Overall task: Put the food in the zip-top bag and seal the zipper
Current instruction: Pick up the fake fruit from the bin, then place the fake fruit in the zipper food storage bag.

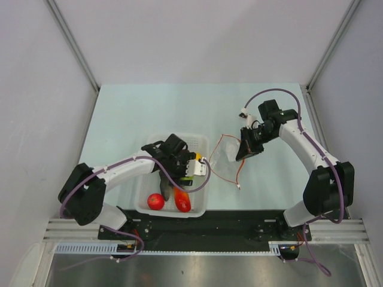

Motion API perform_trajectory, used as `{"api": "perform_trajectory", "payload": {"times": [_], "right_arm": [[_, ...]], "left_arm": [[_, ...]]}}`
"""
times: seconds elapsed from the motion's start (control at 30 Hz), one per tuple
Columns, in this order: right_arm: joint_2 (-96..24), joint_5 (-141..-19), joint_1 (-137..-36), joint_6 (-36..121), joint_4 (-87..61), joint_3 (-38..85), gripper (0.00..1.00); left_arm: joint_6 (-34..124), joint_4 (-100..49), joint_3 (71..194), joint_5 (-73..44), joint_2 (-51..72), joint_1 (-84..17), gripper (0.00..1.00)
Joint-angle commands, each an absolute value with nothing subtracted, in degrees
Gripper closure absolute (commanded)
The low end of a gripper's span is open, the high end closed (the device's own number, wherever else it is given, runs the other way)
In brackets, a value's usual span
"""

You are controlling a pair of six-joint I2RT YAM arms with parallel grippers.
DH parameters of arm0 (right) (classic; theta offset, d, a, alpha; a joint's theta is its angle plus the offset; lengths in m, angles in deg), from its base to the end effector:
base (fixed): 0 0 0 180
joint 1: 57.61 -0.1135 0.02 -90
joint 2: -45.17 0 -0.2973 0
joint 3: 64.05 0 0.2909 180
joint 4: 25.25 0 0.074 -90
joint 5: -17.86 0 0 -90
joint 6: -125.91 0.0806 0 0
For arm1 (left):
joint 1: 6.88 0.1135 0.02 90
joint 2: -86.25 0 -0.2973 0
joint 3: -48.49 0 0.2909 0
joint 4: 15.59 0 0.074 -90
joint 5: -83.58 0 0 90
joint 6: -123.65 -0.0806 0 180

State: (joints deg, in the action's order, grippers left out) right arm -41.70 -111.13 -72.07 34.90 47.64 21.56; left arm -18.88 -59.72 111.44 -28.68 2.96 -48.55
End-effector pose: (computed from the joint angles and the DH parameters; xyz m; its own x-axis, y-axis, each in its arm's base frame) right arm 0.3087 0.1320 0.2725 -0.9250 -0.2527 -0.2837 -0.3768 0.7054 0.6004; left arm 0.2203 -0.2369 0.1736 0.1751 0.8275 -0.5335 0.9835 -0.1216 0.1341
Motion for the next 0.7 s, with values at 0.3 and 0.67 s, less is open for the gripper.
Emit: {"api": "perform_trajectory", "payload": {"times": [0.3, 0.67], "right_arm": [[-40.8, -116.3, -72.1, 35.6, 48.7, 22.6, 1.00], [-40.1, -119.6, -71.9, 38.4, 48.3, 21.2, 1.00]], "left_arm": [[-18.9, -71.3, 121.9, -37.1, 13.5, -48.8, 0.55], [8.5, -58.6, 141.8, -45.9, 13.8, -52.3, 0.55]]}}
